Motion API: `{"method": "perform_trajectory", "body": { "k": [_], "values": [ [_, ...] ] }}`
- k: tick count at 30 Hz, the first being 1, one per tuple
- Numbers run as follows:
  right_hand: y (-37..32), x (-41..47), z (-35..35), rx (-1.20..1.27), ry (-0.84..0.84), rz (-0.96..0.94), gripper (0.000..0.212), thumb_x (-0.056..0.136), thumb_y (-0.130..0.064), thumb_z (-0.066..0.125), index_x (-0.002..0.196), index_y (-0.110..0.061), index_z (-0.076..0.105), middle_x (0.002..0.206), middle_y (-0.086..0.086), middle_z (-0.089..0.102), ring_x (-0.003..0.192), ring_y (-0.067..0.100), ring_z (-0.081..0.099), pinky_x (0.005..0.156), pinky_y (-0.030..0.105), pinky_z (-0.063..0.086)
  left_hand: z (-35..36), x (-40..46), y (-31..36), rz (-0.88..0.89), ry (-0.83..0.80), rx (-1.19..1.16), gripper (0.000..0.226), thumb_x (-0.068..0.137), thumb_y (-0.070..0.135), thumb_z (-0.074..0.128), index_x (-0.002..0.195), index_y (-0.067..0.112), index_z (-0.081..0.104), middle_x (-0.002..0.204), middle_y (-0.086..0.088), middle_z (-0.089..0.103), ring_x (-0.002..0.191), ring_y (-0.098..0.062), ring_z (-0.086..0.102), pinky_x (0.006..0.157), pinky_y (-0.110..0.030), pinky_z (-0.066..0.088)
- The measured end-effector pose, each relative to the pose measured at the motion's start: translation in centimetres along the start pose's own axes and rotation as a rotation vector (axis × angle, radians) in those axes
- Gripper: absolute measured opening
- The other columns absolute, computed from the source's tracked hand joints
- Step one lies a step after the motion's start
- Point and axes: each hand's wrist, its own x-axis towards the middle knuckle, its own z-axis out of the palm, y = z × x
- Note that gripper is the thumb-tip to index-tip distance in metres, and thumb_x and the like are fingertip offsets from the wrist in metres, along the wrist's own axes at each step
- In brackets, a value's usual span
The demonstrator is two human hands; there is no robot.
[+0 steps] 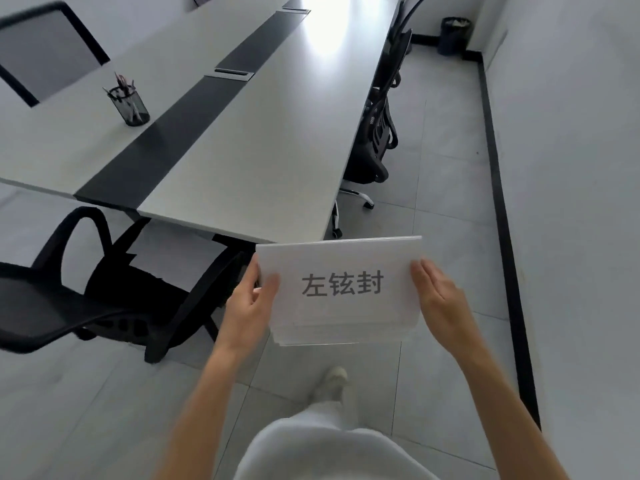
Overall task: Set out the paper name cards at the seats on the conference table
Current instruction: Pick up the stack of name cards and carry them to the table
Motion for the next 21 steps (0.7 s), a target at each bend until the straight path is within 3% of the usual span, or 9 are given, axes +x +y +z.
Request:
{"method": "perform_trajectory", "body": {
  "k": [5, 10, 12, 15, 17, 19, 21],
  "values": [
    [-2.2, 11.5, -0.4, -0.024, -0.027, -0.014, 0.039, 0.095, -0.042, 0.029, 0.122, -0.028, 0.053, 0.082, -0.014, 0.062, 0.081, 0.012, 0.062, 0.072, 0.029, 0.052, 1.5, 10.7, 2.1, -0.039, 0.030, 0.030, 0.040, 0.092, 0.035, 0.045, 0.131, 0.038, 0.040, 0.099, 0.019, 0.067, 0.093, -0.004, 0.065, 0.075, -0.020, 0.053],
    [-4.1, 22.7, 0.6, -0.023, -0.099, -0.053, 0.036, 0.097, -0.032, 0.031, 0.126, -0.030, 0.052, 0.080, -0.024, 0.054, 0.073, -0.007, 0.050, 0.059, -0.001, 0.038, 1.5, 18.9, 3.7, -0.064, 0.096, 0.025, 0.045, 0.085, 0.045, 0.050, 0.128, 0.043, 0.039, 0.112, 0.015, 0.064, 0.101, -0.013, 0.065, 0.086, -0.038, 0.054],
    [-4.8, 27.4, 1.8, -0.032, -0.185, -0.081, 0.037, 0.097, -0.032, 0.030, 0.128, -0.028, 0.050, 0.084, -0.022, 0.055, 0.075, -0.009, 0.049, 0.058, -0.004, 0.036, 1.1, 21.8, 3.4, -0.084, 0.166, 0.032, 0.058, 0.074, 0.055, 0.050, 0.129, 0.045, 0.037, 0.109, 0.015, 0.065, 0.102, -0.017, 0.064, 0.089, -0.043, 0.052],
    [-5.5, 34.8, 4.2, -0.019, -0.332, -0.124, 0.039, 0.097, -0.031, 0.031, 0.132, -0.025, 0.047, 0.100, -0.016, 0.056, 0.083, -0.013, 0.049, 0.065, -0.006, 0.036, 0.8, 26.1, 2.5, -0.118, 0.308, 0.038, 0.054, 0.075, 0.048, 0.050, 0.127, 0.047, 0.035, 0.096, 0.023, 0.067, 0.097, -0.014, 0.064, 0.087, -0.038, 0.051],
    [-5.9, 39.9, 6.2, -0.025, -0.445, -0.147, 0.039, 0.097, -0.031, 0.031, 0.134, -0.025, 0.044, 0.111, -0.012, 0.056, 0.094, -0.005, 0.054, 0.079, 0.001, 0.039, 0.7, 28.9, 2.1, -0.144, 0.394, 0.017, 0.053, 0.078, 0.041, 0.049, 0.128, 0.048, 0.033, 0.092, 0.027, 0.067, 0.097, -0.012, 0.064, 0.084, -0.033, 0.051],
    [-6.2, 45.2, 8.4, -0.034, -0.581, -0.175, 0.040, 0.097, -0.033, 0.031, 0.135, -0.027, 0.042, 0.124, -0.008, 0.055, 0.114, 0.011, 0.053, 0.100, 0.024, 0.040, 0.6, 31.8, 1.7, -0.169, 0.484, -0.017, 0.058, 0.078, 0.039, 0.050, 0.133, 0.041, 0.030, 0.100, 0.020, 0.065, 0.100, -0.016, 0.063, 0.088, -0.037, 0.050],
    [-6.9, 49.9, 10.5, -0.041, -0.711, -0.180, 0.041, 0.097, -0.035, 0.031, 0.136, -0.028, 0.041, 0.132, -0.003, 0.053, 0.123, 0.016, 0.049, 0.108, 0.036, 0.036, 0.7, 34.6, 1.6, -0.209, 0.580, -0.039, 0.062, 0.077, 0.039, 0.050, 0.135, 0.036, 0.028, 0.105, 0.014, 0.062, 0.103, -0.020, 0.061, 0.093, -0.043, 0.049]
  ]
}}
